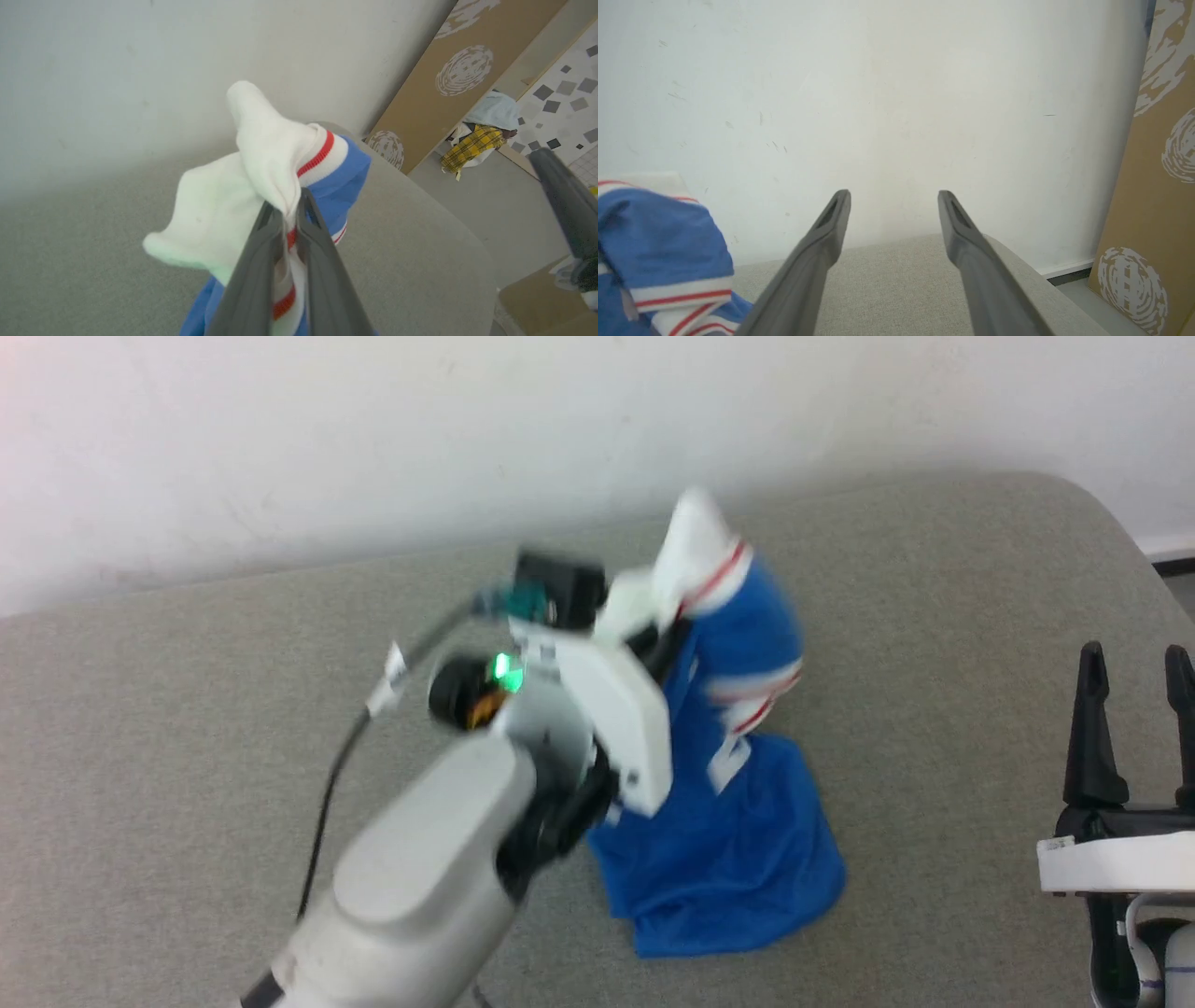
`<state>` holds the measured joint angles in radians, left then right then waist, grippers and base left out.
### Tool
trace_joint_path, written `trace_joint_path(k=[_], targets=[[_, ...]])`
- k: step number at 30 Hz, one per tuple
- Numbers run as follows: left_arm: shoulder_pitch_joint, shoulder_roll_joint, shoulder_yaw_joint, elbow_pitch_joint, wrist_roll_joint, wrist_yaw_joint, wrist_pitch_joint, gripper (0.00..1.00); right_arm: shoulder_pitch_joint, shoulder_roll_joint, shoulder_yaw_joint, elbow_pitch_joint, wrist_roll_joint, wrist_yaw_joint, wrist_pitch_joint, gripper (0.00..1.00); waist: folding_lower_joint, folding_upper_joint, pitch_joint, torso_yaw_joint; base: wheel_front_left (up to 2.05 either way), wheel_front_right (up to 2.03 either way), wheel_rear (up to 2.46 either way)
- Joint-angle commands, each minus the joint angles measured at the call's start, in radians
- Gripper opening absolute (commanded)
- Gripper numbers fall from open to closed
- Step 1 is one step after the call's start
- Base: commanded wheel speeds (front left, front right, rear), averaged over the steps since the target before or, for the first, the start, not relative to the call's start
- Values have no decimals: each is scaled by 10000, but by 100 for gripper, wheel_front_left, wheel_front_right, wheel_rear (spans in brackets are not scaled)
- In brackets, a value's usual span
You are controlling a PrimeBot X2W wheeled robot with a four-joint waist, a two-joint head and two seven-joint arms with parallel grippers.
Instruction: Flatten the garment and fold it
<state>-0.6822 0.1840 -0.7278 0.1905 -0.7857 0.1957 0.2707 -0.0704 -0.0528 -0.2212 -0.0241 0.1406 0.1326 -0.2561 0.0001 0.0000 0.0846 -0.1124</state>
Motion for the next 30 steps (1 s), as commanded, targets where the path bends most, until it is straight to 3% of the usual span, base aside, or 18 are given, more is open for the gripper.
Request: trace_joint_path(k=[1,7,8,9,10,16,21,25,30], targets=[[504,102,-171,423,171,91,-161,0,80,26,59,-21,88,-19,-40,100,-1,0,209,-152,0,0,0],[1386,247,-461,2235,320,258,-516,0,11,26,186,-32,71,-19,-45,100,-1,0,427,-82,0,0,0],[1395,204,-428,2375,308,238,-657,22,-3,26,171,-38,56,-19,-45,100,-1,0,445,-24,0,0,0],[1390,138,-369,2459,258,194,-801,87,-8,26,153,-45,33,-19,-46,100,-1,0,448,49,0,0,0],[1370,66,-276,2493,188,158,-959,100,-3,26,139,-50,7,-19,-46,100,-1,0,443,128,0,0,0],[1276,171,312,1708,123,-31,-2233,100,86,26,212,4,-49,-19,13,100,-1,0,129,515,0,0,0],[1946,864,848,395,354,250,-3379,100,296,26,278,45,-36,-19,68,100,-1,0,-196,677,0,0,0],[3226,2074,1273,-855,1124,976,-4592,100,576,26,344,57,-18,-19,127,100,-1,0,-430,763,0,0,0],[5434,2773,2406,-2381,1557,1913,-5277,100,874,26,335,92,0,-19,157,100,-1,0,-504,873,0,0,0]])
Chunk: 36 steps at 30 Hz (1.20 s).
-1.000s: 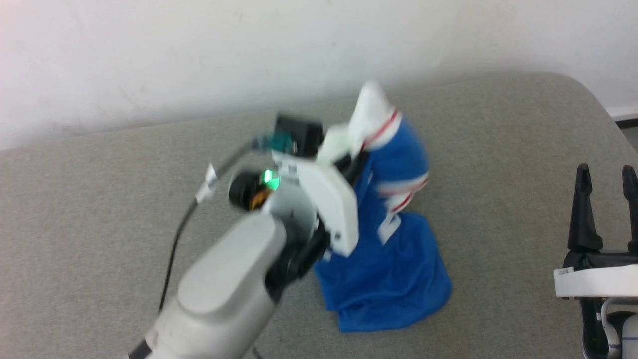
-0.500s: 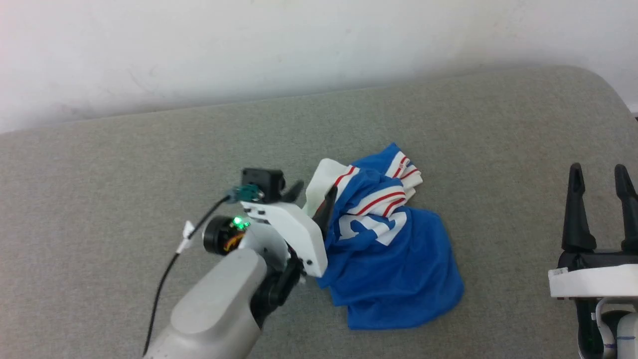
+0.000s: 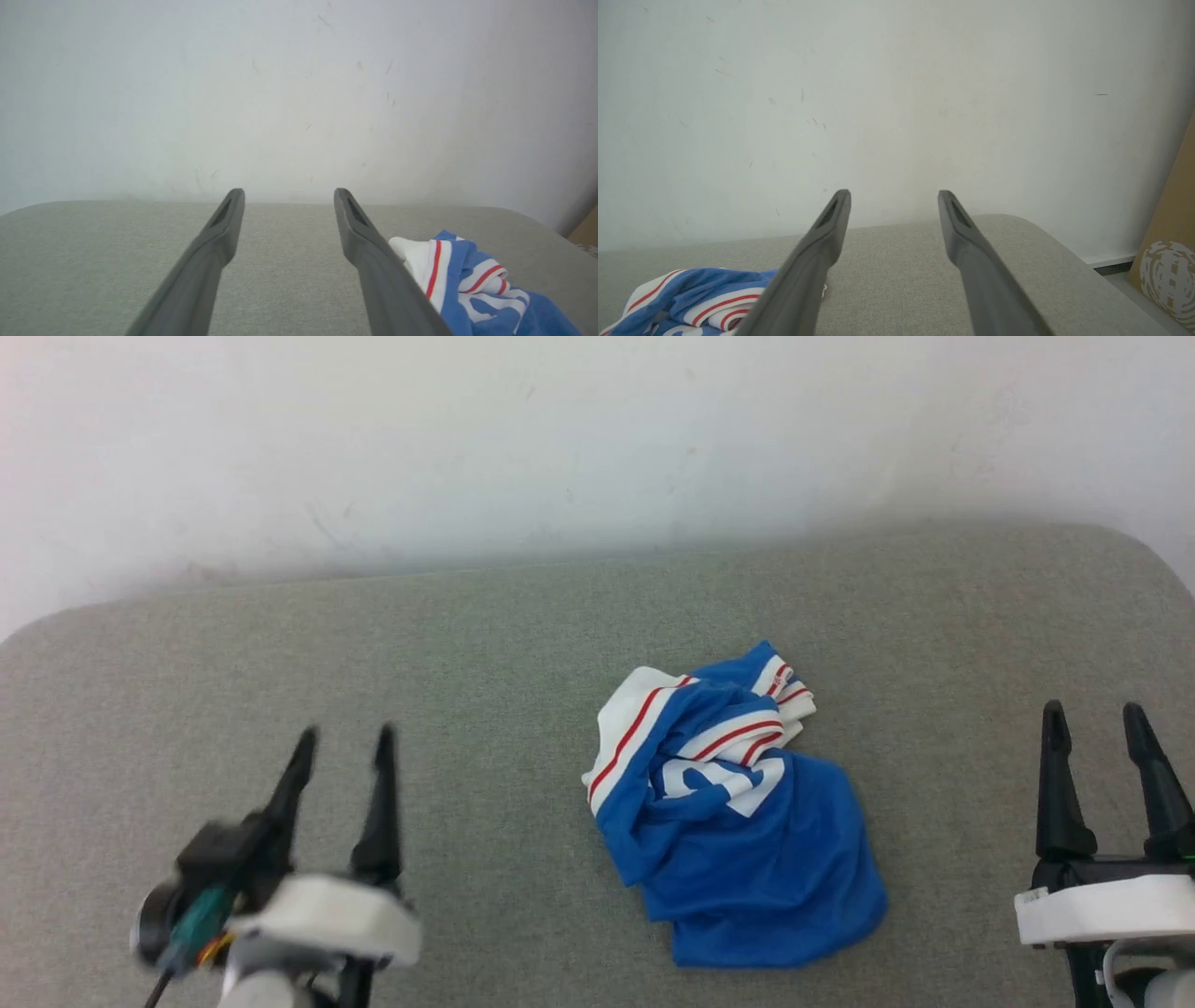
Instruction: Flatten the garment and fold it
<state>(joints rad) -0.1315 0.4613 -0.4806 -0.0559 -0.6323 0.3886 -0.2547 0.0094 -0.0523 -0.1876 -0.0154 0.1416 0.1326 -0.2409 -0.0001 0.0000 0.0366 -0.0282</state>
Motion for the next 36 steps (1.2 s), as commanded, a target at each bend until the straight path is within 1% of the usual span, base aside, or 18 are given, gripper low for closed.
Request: trace_joint_path(k=[1,4,5,7,9,13,16,19,21,24,26,29,31,32,33,34,36], targets=[[376,66,179,-156,196,124,-49,100,124,20,18,10,-6,-19,24,100,1,0,-20,43,0,0,0],[1587,-109,990,-1098,1048,393,-64,100,236,20,54,3,10,-19,67,100,1,0,-6,92,0,0,0],[1944,-200,1191,-1302,1333,369,-65,100,278,20,43,5,16,-19,95,100,1,0,-5,137,0,0,0],[2549,-489,1474,-1496,1687,175,-66,100,345,20,43,26,5,-19,178,100,1,0,-2,230,0,0,0],[2915,-852,1727,-1516,1849,-108,-67,100,370,20,108,57,-18,-19,324,100,1,0,5,341,0,0,0],[3006,-1528,2184,-1487,2194,-709,-68,100,147,20,492,102,-71,-19,956,100,1,0,119,532,0,0,0],[2817,-1869,2355,-1341,2547,-1139,-69,100,-179,20,744,299,-397,-19,1847,100,1,0,273,668,0,0,0],[2608,-2117,2526,-1190,2873,-1448,-69,100,-495,-23,1040,690,-601,-19,3092,100,1,0,475,845,0,0,0],[2515,-2209,2648,-1088,3119,-1595,-69,100,-674,-131,1224,994,-485,-19,3951,100,1,0,601,959,0,0,0],[2473,-2473,2902,-1015,3292,-1754,-69,100,-824,-156,807,1632,-557,-19,5334,100,1,0,753,1145,0,0,0],[2457,-2647,2992,-954,3401,-1893,-69,100,-862,-234,871,2026,-819,-19,6101,100,1,0,822,1316,0,0,0],[2475,-2889,3153,-842,3516,-2082,-70,100,-878,-200,1127,2394,-804,-19,6788,100,1,0,858,1502,0,0,0],[2490,-3038,3251,-784,3591,-2214,-70,100,-886,-162,1287,2562,-548,-19,6932,100,1,0,841,1599,0,0,0],[2496,-3106,3292,-748,3630,-2282,-70,100,-886,-154,1335,2639,-530,-19,6975,48,1,0,821,1633,0,0,0],[2498,-3167,3331,-709,3671,-2345,-70,100,-897,-147,1429,2689,-493,-19,6976,34,1,0,798,1657,0,0,0],[2500,-3222,3369,-667,3712,-2403,-70,100,-919,-139,1474,2717,-434,-19,6925,0,1,0,763,1672,0,0,0],[2515,-3325,3453,-587,3781,-2501,-70,100,-966,-180,1664,2752,-387,-19,6878,0,1,0,666,1670,0,0,0]])
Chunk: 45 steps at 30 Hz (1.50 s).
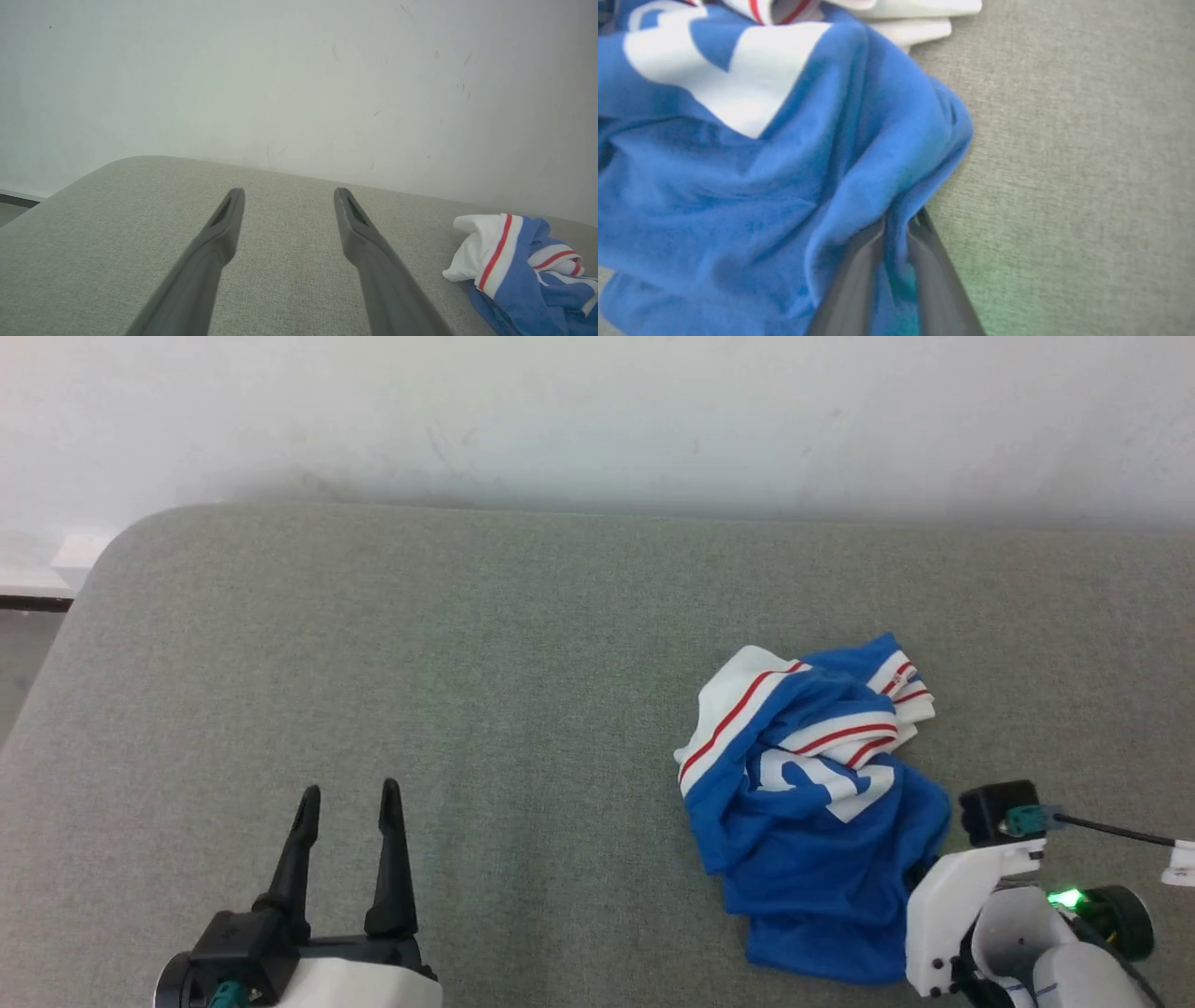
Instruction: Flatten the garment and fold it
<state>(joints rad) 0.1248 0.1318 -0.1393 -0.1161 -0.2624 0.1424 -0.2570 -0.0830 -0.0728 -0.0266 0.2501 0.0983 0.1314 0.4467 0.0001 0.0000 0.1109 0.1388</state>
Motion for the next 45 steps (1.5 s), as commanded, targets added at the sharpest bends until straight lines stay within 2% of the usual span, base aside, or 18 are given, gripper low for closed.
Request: trace_joint_path(k=[1,8,15,19,23,26,30,31,32,33,34,35,40,45], targets=[[-45,-79,81,46,110,-85,-47,100,-87,-24,117,76,81,-7,-39,0,-1,0,-140,-12,0,0,0],[82,-306,353,163,319,-309,-47,100,-670,-716,75,-829,446,-7,-280,0,-1,0,-601,-259,0,0,0],[249,-496,524,134,400,-480,-47,100,-565,-1268,-936,-3366,409,-7,185,0,-1,0,-765,-603,0,0,0],[326,-601,596,122,386,-558,-47,100,647,-1000,-1370,-5056,602,-7,1293,0,-1,0,-645,-806,0,0,0],[294,-674,622,149,394,-664,-47,100,2688,-496,-1760,-6246,790,-7,2506,0,-1,0,-402,-938,0,0,0],[235,-712,683,147,403,-711,-47,100,4239,-105,-1935,-6471,960,-7,3052,0,-1,0,-177,-1049,0,0,0],[76,-745,701,213,446,-828,-47,100,5622,132,-1657,-5974,1200,-7,3254,0,-1,0,70,-1144,0,0,0],[45,-751,722,223,455,-841,-47,100,5679,161,-1595,-5827,1271,-7,3101,2,-1,0,109,-1184,0,0,0],[21,-757,742,242,470,-854,-47,100,5655,181,-1536,-5704,1298,-7,2900,19,-1,0,135,-1221,0,0,0],[-1,-761,756,269,491,-873,-47,100,5577,192,-1422,-5629,1251,-7,2691,65,-1,0,150,-1249,0,0,0],[-1,-761,756,269,491,-873,-47,100,5577,192,-1422,-5629,1251,-7,2691,65,-1,0,150,-1249,0,0,0],[-19,-764,779,293,510,-889,-47,100,5407,202,-1432,-5624,1207,-7,2446,100,-1,0,158,-1286,0,0,0],[-96,-779,864,378,587,-959,-47,100,4036,219,-1327,-6157,1230,-7,1669,100,-1,0,114,-1379,0,0,0],[-173,-794,750,369,650,-1028,-47,100,2088,-225,-1301,-6503,865,-7,1196,100,-1,0,191,-1241,0,0,0]])
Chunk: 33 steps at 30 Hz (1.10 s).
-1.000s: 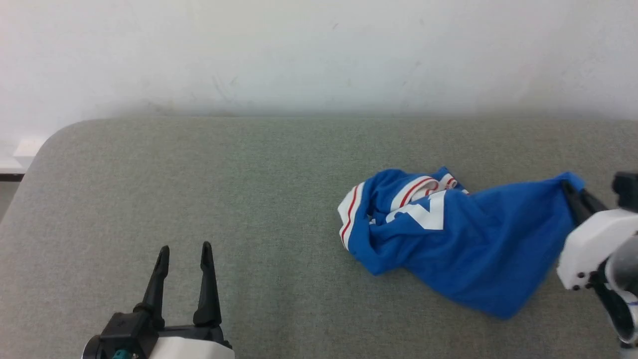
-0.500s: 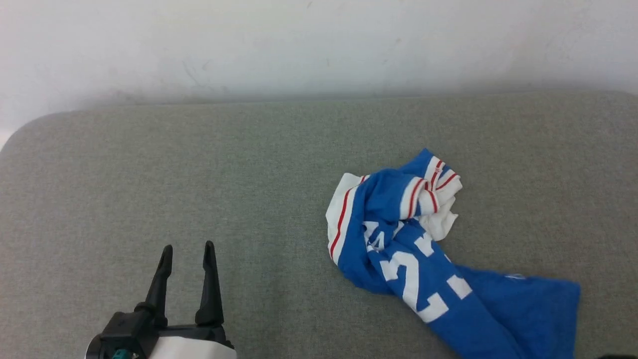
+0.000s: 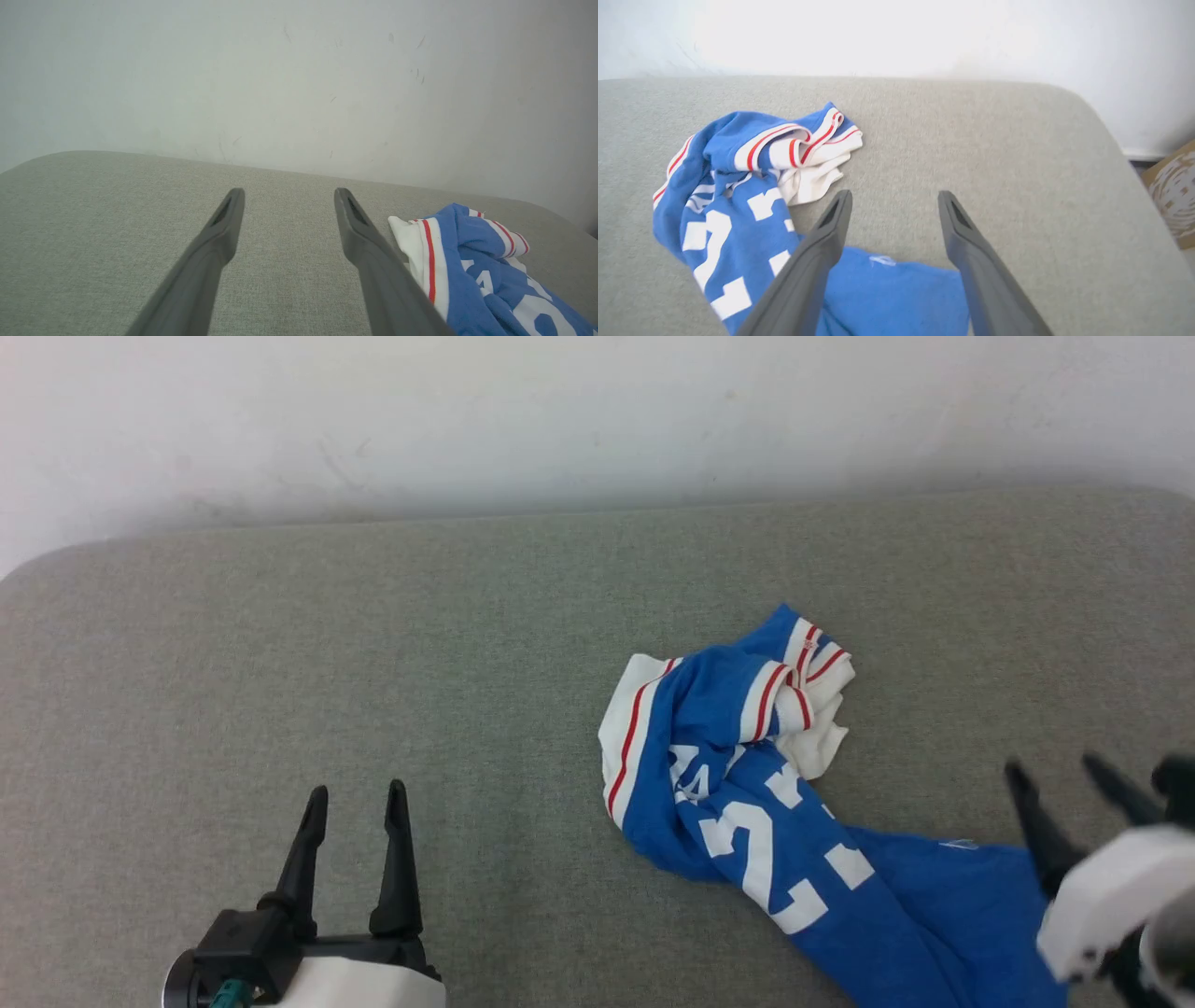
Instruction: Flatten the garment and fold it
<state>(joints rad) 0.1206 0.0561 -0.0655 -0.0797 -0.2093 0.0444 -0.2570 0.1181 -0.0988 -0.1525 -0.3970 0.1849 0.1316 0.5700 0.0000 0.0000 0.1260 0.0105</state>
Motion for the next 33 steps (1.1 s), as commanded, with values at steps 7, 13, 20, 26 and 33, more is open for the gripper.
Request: trace_joint_path(k=[7,13,20,26,33], targets=[[-395,-48,-95,7,167,-133,-47,100,-2323,-884,607,1637,-567,-9,35,100,0,0,567,483,0,0,0],[-832,-53,-247,141,202,-302,-47,100,-3562,-1369,1521,3876,-707,-9,451,100,0,0,1128,1089,0,0,0],[-1196,-56,-408,277,111,-336,-47,100,-4155,-1533,2290,5338,-389,-9,152,100,0,0,1708,1763,0,0,0],[-1370,-57,-437,357,84,-320,-47,100,-4360,-1531,2488,6280,-372,-9,244,24,0,0,1971,1960,0,0,0],[-1334,-58,-247,389,110,-227,-47,100,-4531,-1370,2309,6419,-754,-9,-105,0,0,0,1612,1643,0,0,0]])
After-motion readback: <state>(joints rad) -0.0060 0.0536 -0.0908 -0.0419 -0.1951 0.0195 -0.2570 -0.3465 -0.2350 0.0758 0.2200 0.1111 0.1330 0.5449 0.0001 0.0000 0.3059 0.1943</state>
